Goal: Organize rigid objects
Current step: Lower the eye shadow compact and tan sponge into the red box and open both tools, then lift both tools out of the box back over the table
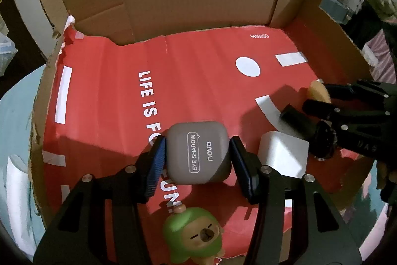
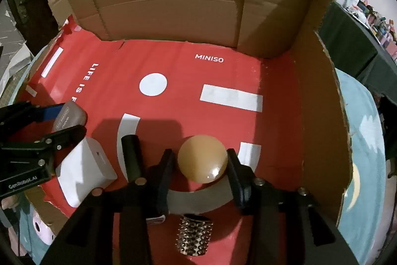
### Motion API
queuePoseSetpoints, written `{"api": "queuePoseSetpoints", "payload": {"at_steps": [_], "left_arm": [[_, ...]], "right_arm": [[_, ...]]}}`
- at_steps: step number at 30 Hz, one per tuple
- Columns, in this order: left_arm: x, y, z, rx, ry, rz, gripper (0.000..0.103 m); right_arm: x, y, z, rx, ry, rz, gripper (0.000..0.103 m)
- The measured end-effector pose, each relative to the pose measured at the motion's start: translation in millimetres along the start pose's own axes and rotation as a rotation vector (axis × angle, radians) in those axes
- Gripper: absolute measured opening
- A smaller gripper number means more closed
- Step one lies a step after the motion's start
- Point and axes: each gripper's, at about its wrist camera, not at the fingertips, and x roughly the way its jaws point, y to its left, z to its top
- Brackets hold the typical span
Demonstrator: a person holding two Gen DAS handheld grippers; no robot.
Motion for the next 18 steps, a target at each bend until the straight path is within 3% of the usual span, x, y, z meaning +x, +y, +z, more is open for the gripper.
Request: {"api": "queuePoseSetpoints", "payload": {"at_steps": [8,10,18], "left_arm": [[-8.1,3.3,-0.2,-0.022,-0.018,-0.028,0.059],[-13.6,3.9,-0.5,-0.026,-0.030,-0.037,0.067],[-51.4,3.1,-6.4,-0.038,-0.124,-0.052,0.071]], "right_arm": [[0.2,0.7,-0.2,0.007,0.003,0.006,0.049],[-0.7,0.8,-0.5,0.011,-0.001,0.010,0.055],[-27.6,3.1,-1.4,0.025,-0.061,0.027,0.066]]}}
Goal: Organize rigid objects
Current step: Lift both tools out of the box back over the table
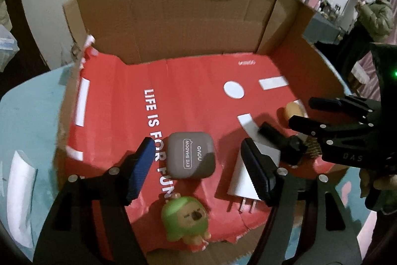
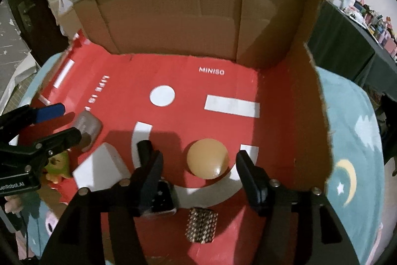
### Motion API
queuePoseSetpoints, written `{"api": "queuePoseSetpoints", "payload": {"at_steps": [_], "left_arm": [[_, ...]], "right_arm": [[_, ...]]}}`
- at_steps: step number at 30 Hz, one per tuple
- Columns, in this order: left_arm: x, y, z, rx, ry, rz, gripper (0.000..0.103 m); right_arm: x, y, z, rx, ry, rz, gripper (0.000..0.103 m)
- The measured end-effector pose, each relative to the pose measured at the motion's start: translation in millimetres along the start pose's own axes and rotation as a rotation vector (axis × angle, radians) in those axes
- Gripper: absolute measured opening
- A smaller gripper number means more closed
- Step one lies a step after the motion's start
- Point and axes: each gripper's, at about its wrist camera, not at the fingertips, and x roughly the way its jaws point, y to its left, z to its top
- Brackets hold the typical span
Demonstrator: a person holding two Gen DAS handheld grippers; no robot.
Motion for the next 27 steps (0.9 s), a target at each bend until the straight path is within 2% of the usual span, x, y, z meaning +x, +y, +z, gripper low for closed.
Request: {"api": "queuePoseSetpoints", "payload": {"at_steps": [2,9,12,17,23,27], "left_arm": [[-10.4,-1.9,-1.3,0.001,-0.030,0.006,0.077],[-60.5,-6.9,-17.7,-0.015,-0.160,0.035,0.084],[-84.9,-10.8,-27.7,-0.010,-0.223,0.053,0.085],[-129.2,-19.6,-52.0,-0.004,-0.341,0.085,0.095],[-175.9,-35.5,-95.4,0.021,-0.507,0.164,0.099],[-189.4,-40.3,-129.0,0.000,-0.550,0.182,0.103]], "right_arm": [[-12.4,1.9,-1.4,0.004,-0.026,0.006,0.071],[-72.4,12.3,-17.6,0.013,-0.156,0.021,0.086],[-98.2,21.4,-24.3,-0.006,-0.218,0.006,0.092],[-142.4,36.7,-45.9,-0.015,-0.328,-0.004,0.103],[-182.5,53.6,-87.0,-0.023,-0.443,-0.035,0.103],[-198.0,68.0,-122.4,-0.044,-0.515,-0.073,0.103]]}}
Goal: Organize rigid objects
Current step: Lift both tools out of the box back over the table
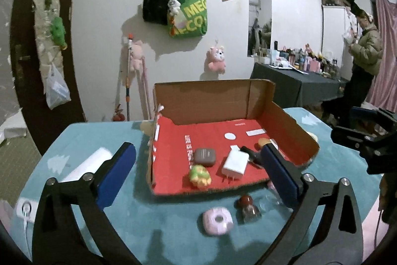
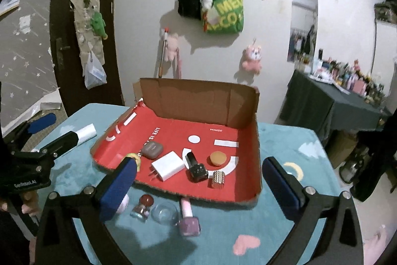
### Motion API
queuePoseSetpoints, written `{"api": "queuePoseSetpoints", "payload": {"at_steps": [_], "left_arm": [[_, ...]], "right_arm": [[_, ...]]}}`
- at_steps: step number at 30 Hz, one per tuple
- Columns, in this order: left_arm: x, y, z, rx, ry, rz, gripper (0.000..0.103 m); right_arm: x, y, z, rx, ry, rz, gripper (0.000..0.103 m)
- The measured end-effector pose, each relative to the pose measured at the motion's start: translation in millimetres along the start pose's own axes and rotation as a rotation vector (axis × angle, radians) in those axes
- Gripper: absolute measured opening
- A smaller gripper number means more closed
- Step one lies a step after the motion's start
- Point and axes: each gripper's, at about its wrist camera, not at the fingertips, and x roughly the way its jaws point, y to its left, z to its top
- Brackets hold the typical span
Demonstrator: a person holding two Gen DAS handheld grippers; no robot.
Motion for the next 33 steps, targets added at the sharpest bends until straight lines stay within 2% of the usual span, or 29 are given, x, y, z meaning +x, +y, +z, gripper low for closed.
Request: {"api": "queuePoseSetpoints", "payload": {"at_steps": [7,13,17,26,33], "left_arm": [[-27.2,-4.3,-48.1,-0.030,-0.027,0.094,0.103],[-28.7,-12.7,-86.4,-0.029,-0.002,0.085,0.103],[-23.6,-16.3,-105.8,-0.026,0.035,0.090,0.103],[-3.9,-18.0,-135.0,-0.050,0.136,0.104,0.103],[6.4,-20.2,-145.6,-0.037,0.176,0.108,0.103]], "right_arm": [[-29.1,16.3,-57.0,0.034,-0.063,-0.036,0.103],[-26.9,26.3,-101.8,0.045,-0.081,-0.090,0.103],[-15.2,26.5,-125.8,0.059,-0.043,-0.097,0.103],[5.5,22.7,-152.9,0.116,0.012,-0.109,0.103],[16.8,23.7,-161.3,0.122,0.050,-0.112,0.103]]}}
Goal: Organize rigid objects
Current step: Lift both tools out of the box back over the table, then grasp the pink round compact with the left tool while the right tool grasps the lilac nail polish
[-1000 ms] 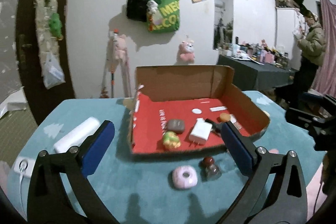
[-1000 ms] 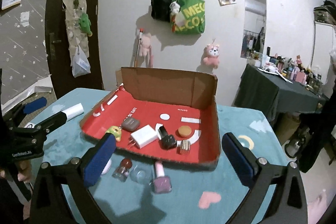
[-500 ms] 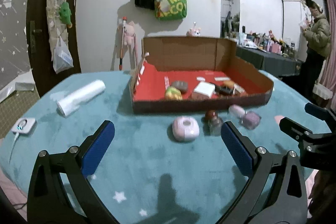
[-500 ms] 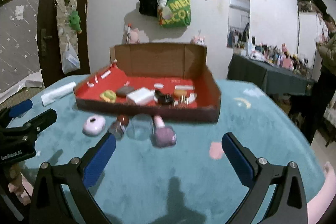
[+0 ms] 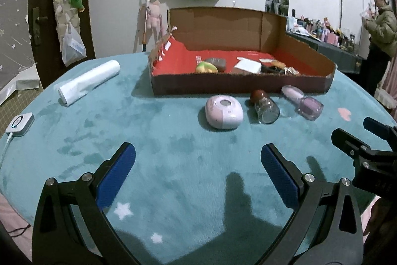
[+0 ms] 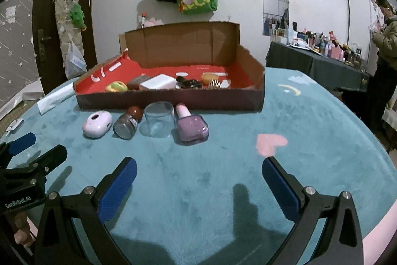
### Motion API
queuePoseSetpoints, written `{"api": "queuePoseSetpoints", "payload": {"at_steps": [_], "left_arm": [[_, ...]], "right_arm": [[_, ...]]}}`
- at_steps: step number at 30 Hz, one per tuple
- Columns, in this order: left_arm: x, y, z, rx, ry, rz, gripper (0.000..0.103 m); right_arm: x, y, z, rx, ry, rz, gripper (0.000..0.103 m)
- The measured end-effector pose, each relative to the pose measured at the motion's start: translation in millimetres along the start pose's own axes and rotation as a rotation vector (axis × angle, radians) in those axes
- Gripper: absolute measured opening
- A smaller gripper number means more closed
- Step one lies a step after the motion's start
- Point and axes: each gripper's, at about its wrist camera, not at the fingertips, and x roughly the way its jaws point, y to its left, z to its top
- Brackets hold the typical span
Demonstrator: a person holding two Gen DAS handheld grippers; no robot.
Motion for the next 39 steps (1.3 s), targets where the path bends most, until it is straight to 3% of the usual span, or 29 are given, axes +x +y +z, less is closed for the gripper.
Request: {"api": "queuePoseSetpoints", "payload": {"at_steps": [14,30,39], "left_arm": [[10.1,-3.2,1.5,0.013,0.055,-0.001,0.103],[39.9,-1.9,36.2,0.020,0.152,0.025,0.103],[66.2,-5.6,55.5,0.044,0.215,0.021,0.103]], "right_arm": [[8.5,-2.6,-7.6,0.008,0.040,-0.002,0.103],[32.2,-8.8,23.9,-0.005,0.125,-0.021,0.103],[65.5,-12.7,42.2,-0.031,0.261,-0.012,0.103]]}}
